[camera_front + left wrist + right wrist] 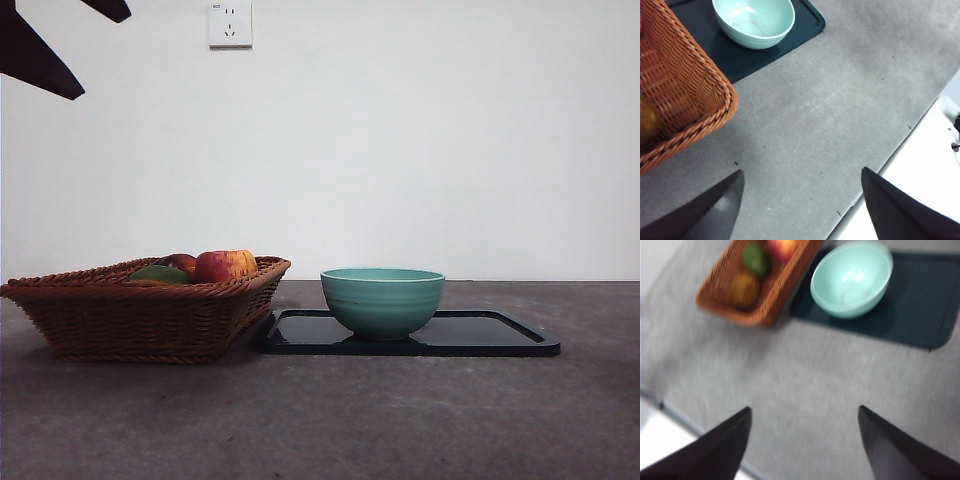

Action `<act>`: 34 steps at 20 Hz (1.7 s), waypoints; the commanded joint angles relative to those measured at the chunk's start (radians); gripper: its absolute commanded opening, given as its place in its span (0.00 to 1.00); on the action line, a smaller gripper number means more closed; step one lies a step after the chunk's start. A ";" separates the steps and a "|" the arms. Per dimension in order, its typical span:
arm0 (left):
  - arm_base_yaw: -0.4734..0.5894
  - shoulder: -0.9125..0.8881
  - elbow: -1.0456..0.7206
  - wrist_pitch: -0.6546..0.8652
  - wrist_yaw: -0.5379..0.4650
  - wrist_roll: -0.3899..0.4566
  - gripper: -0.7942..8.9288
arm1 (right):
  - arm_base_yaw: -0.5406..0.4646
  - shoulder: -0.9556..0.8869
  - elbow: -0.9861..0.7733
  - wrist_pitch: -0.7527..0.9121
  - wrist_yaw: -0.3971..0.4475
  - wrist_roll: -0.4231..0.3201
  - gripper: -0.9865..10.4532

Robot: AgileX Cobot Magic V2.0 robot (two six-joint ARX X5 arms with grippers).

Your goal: Pick up the wifruite, put it on the bowl, pick up the plate, put it on desk

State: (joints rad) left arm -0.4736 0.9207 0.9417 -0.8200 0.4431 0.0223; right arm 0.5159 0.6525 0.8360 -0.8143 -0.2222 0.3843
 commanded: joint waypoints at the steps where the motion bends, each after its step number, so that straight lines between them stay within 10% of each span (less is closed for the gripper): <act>1: -0.005 0.007 0.013 0.006 0.003 0.019 0.47 | -0.005 0.062 0.010 0.101 0.019 0.087 0.41; 18: -0.005 0.007 0.013 0.006 0.003 0.019 0.47 | -0.173 1.005 0.438 0.274 0.017 -0.071 0.41; 34: -0.005 0.007 0.013 -0.021 0.003 0.019 0.47 | -0.171 1.192 0.438 0.426 0.047 -0.112 0.19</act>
State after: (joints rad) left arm -0.4736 0.9207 0.9417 -0.8452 0.4431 0.0288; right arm 0.3393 1.8172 1.2522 -0.3981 -0.1791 0.2844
